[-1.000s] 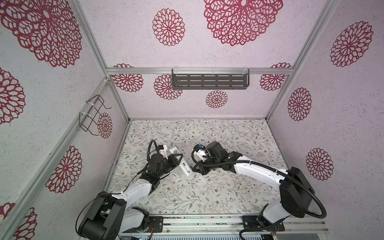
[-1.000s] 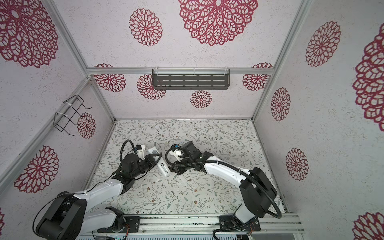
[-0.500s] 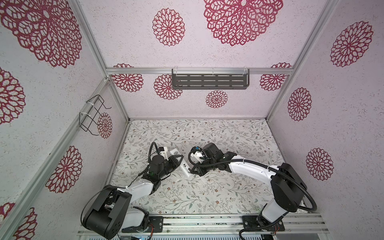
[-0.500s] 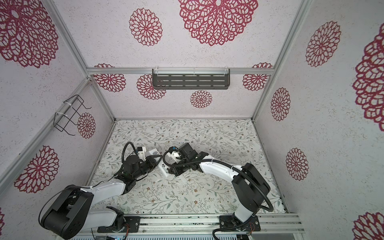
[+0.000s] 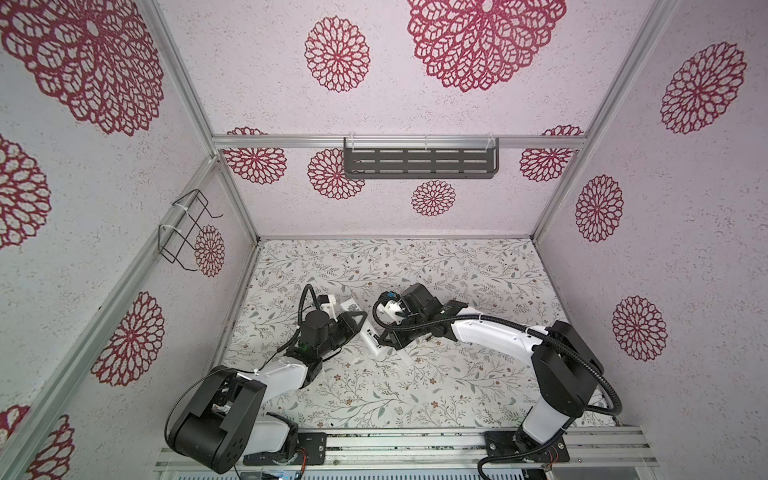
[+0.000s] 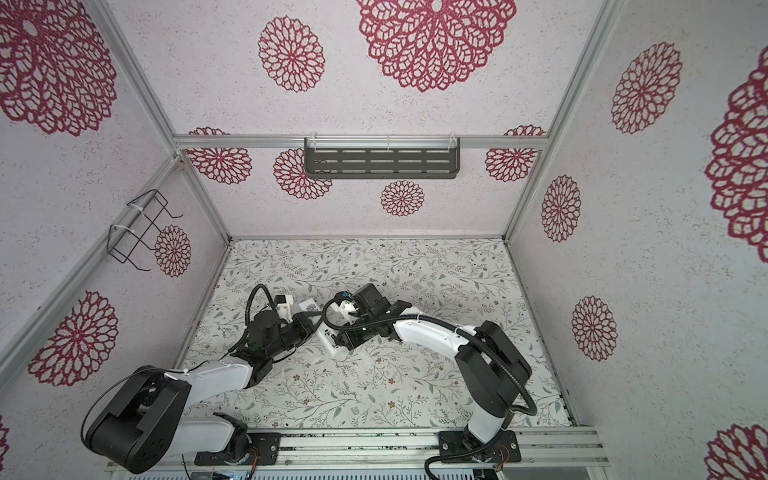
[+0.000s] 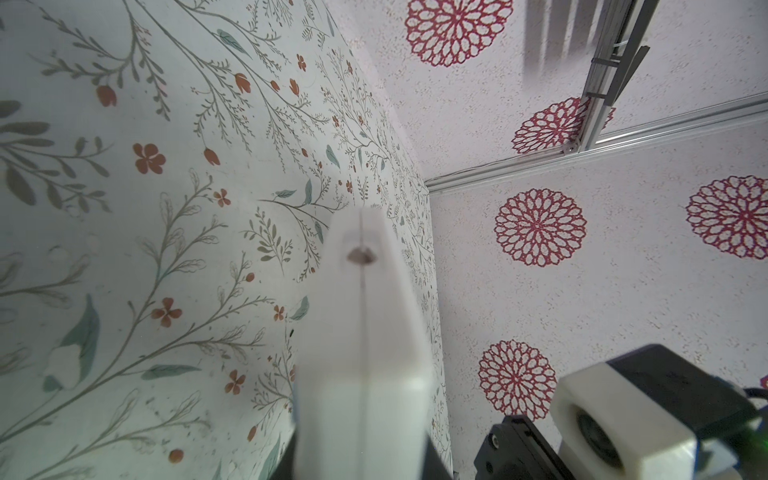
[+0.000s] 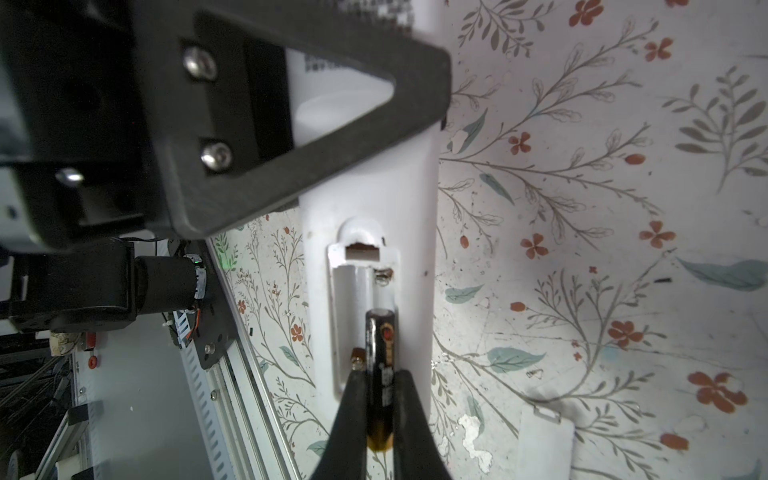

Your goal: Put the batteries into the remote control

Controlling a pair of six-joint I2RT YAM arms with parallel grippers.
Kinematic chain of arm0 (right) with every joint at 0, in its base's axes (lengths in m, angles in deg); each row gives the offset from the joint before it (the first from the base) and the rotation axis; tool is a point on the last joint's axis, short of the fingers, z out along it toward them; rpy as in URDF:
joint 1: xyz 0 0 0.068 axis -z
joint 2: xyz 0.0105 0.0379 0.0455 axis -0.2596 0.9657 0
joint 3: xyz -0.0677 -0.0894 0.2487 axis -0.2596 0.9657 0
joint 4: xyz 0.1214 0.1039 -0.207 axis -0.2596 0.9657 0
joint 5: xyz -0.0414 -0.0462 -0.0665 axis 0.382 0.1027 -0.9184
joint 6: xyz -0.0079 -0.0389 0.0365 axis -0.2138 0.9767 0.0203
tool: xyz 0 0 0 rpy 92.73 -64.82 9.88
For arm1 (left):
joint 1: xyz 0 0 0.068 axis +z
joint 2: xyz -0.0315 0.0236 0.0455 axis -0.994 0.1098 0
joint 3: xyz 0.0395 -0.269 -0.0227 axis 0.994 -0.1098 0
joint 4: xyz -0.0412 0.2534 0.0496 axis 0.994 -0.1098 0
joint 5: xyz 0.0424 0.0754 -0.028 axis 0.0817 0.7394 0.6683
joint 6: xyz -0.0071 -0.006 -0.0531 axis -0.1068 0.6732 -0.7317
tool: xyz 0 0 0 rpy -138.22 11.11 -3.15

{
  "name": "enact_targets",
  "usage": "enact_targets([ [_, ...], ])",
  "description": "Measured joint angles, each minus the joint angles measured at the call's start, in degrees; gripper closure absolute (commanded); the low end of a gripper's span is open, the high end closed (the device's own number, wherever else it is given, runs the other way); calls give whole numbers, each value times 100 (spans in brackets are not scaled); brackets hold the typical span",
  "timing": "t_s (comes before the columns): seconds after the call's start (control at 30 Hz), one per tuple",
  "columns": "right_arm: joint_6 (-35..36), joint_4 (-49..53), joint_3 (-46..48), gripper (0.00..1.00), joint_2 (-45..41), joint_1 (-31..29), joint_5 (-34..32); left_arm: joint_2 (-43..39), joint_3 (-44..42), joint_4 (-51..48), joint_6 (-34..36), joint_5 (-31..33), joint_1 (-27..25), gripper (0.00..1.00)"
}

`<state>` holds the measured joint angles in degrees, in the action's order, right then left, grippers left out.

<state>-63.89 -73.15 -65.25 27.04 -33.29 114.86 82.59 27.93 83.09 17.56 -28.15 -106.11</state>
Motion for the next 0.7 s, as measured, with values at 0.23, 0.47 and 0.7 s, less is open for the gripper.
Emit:
enact_targets([
  [0.23, 87, 136, -129, 100, 81, 0, -20, 15, 0, 0, 24, 9, -4, 99],
  [0.47, 87, 168, -192, 100, 127, 0, -37, 15, 0, -4, 44, 26, -7, 99],
  [0.7, 85, 166, -192, 100, 138, 0, -55, 15, -11, 0, 44, 33, -11, 99],
])
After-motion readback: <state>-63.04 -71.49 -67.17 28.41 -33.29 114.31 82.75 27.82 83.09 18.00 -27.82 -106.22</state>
